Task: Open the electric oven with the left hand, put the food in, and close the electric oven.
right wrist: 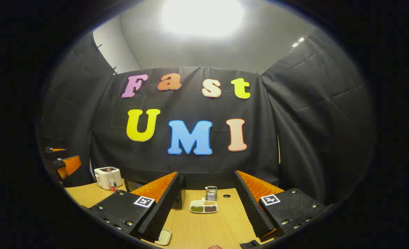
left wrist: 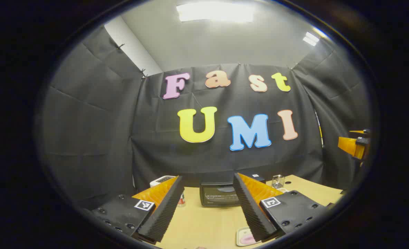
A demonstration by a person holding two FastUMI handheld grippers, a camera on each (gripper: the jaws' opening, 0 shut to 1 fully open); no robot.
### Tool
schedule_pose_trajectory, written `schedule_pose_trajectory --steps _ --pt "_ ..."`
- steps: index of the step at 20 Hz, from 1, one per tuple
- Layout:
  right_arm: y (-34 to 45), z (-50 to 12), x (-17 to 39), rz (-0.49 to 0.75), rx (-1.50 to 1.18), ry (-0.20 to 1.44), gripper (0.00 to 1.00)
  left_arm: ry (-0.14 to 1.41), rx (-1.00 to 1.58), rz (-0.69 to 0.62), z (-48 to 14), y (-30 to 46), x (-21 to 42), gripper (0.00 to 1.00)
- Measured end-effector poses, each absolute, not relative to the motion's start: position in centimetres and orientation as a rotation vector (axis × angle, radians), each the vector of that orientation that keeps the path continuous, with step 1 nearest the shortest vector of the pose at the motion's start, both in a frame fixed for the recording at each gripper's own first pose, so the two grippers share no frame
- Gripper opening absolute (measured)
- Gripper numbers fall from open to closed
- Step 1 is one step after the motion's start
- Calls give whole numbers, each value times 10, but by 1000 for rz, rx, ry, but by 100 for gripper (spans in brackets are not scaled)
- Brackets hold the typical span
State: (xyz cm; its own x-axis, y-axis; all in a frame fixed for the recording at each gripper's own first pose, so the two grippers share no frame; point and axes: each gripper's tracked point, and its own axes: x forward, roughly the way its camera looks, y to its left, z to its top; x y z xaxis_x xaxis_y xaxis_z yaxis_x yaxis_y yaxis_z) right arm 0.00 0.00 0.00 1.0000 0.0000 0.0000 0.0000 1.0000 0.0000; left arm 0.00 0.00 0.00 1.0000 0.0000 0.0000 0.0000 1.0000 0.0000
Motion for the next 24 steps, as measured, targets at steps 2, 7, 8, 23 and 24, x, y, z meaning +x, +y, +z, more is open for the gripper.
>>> schedule_pose_trajectory --steps 2,7,8,23,24 --pt "-1 0 -1 1 2 1 96 -2 -2 1 1 -3 -2 100" --pt "-5 -1 -4 7 3 4 96 -5 1 -2 5 -11 -2 100" --pt "-5 -2 -3 9 3 3 96 -6 1 -3 5 -13 -3 100" --pt "-21 -25 17 66 44 32 96 -32 48 6 15 -49 42 100" --pt "-23 -24 21 59 56 30 96 -34 55 -2 13 -51 53 95"
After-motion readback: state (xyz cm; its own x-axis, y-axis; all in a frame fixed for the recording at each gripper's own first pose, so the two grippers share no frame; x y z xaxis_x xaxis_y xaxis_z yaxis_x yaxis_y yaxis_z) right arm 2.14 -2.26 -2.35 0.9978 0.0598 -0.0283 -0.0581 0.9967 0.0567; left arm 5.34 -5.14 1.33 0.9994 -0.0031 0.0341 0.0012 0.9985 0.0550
